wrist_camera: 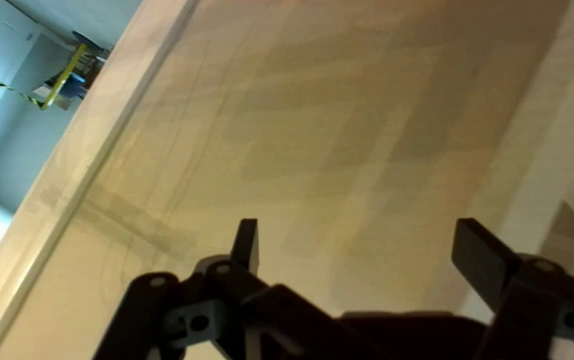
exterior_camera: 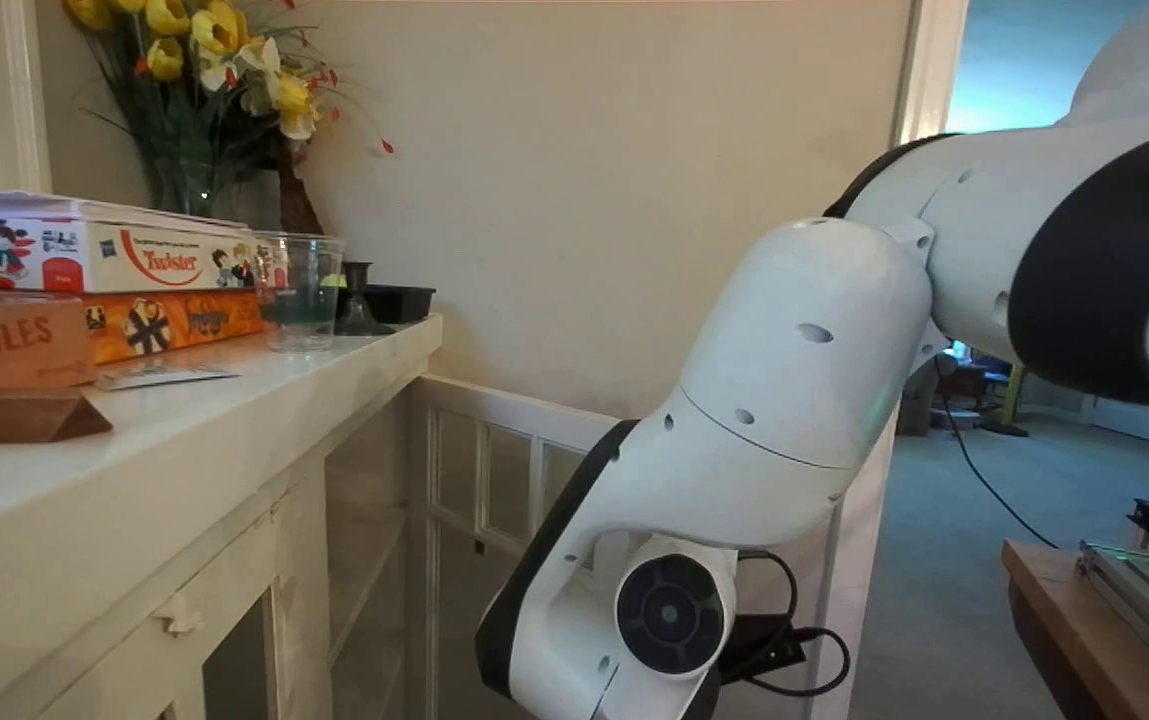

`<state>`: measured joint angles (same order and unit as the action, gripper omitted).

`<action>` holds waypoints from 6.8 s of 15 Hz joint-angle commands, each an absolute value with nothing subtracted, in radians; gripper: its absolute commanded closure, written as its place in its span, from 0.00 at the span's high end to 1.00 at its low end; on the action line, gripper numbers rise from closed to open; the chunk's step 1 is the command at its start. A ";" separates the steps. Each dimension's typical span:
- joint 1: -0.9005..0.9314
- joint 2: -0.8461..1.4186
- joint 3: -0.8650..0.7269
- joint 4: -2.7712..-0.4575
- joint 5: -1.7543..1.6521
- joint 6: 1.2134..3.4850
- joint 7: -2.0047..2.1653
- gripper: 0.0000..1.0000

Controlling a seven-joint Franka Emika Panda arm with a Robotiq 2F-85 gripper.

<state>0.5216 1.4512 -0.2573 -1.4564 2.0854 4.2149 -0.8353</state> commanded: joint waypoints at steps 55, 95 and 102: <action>0.420 1.326 -0.224 -1.646 1.744 4.254 -0.838 0.00; 0.935 1.498 0.024 -1.337 1.585 4.064 -1.537 0.00; 0.724 1.484 0.132 -1.411 1.520 4.189 -1.287 0.00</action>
